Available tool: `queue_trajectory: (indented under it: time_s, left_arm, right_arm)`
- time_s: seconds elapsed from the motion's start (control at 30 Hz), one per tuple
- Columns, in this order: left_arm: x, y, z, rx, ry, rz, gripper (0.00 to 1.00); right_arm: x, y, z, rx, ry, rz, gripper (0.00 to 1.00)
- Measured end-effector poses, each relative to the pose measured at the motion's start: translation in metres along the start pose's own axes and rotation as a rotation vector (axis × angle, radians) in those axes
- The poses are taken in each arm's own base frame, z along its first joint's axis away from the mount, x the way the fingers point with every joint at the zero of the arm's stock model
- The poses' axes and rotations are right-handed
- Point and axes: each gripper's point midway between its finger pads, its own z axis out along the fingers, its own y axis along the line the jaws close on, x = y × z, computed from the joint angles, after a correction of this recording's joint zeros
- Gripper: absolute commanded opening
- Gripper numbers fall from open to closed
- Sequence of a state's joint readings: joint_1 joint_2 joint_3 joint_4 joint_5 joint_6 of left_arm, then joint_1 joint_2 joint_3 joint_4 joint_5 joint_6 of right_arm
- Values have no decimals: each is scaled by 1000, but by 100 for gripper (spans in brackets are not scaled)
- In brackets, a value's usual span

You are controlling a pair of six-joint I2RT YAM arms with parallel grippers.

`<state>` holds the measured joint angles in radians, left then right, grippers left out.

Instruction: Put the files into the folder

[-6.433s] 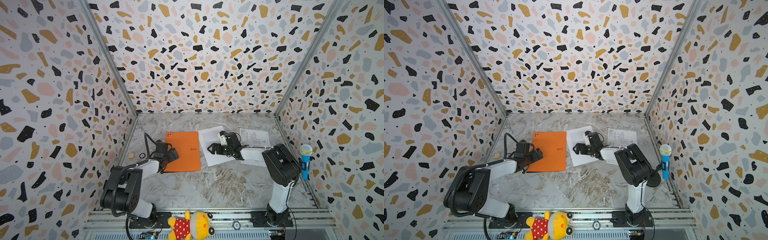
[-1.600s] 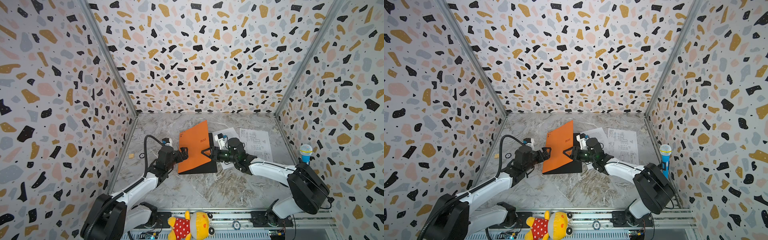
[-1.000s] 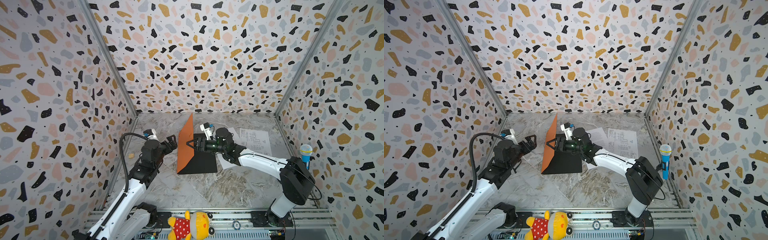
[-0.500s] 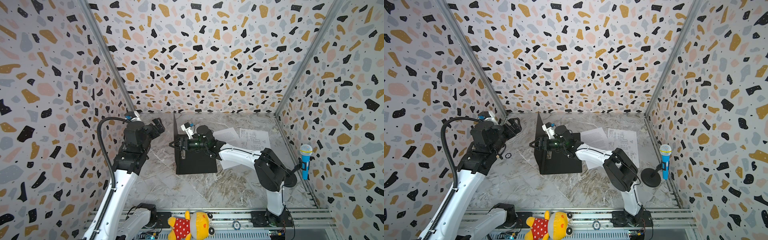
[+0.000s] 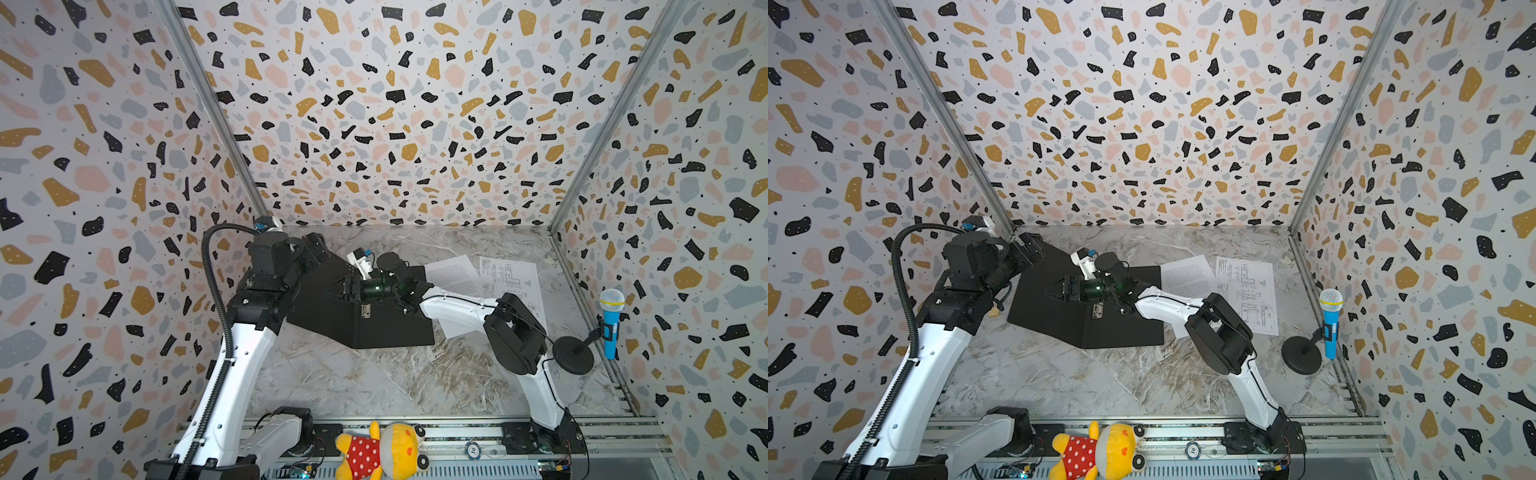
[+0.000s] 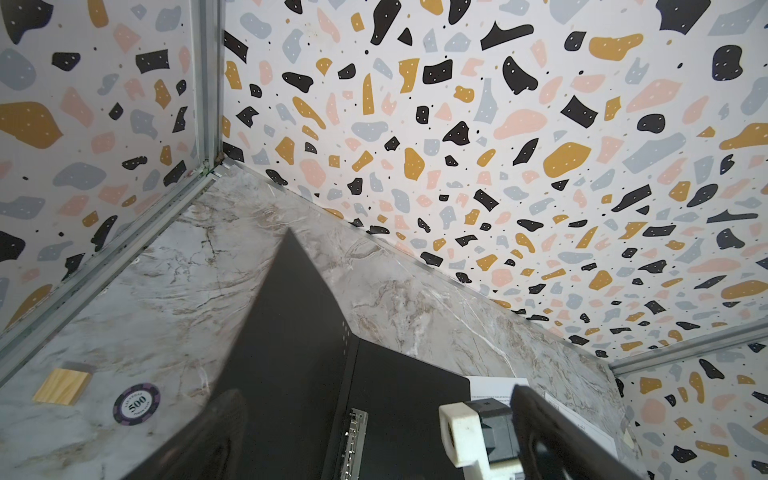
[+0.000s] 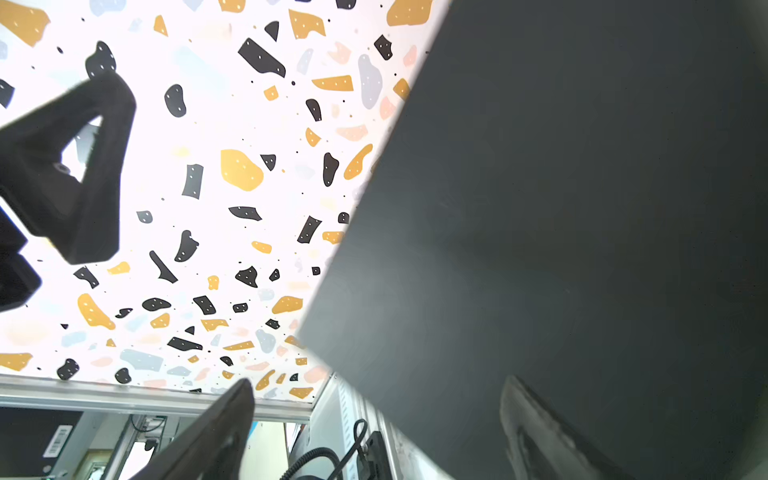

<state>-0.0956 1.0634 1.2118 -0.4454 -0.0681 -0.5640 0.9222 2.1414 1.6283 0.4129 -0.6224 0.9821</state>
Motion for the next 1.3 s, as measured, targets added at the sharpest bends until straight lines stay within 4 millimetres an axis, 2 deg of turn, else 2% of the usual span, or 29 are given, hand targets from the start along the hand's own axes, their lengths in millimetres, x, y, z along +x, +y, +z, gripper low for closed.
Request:
queue_trajectory:
  time_s: [0.13, 0.23, 0.3, 0.57, 0.73, 0.83, 1.03, 1.17, 1.3]
  left_arm:
    - [5, -4, 5, 28, 21, 1, 100]
    - [21, -2, 20, 36, 60, 5, 95]
    - [40, 5, 35, 26, 109, 9, 88]
    - [131, 37, 95, -18, 363, 23, 50]
    - [168, 44, 121, -21, 458, 32, 35]
    - [191, 43, 135, -16, 510, 56, 27]
    - [241, 44, 155, -19, 631, 115, 22]
    - [261, 44, 163, -19, 678, 148, 22]
    - [270, 42, 169, -15, 694, 160, 21]
  right_arm:
    - [-2, -1, -2, -1, -8, -8, 91]
    - [8, -15, -12, 25, 1, 8, 84]
    - [14, -31, -22, 58, 8, 29, 79]
    - [37, -102, -68, 231, 29, 98, 64]
    - [55, -127, -86, 294, 50, 136, 56]
    - [62, -136, -90, 315, 62, 156, 53]
    - [64, -137, -91, 316, 66, 158, 52]
    - [70, -144, -95, 331, 73, 172, 52]
    - [75, -148, -97, 341, 78, 182, 52]
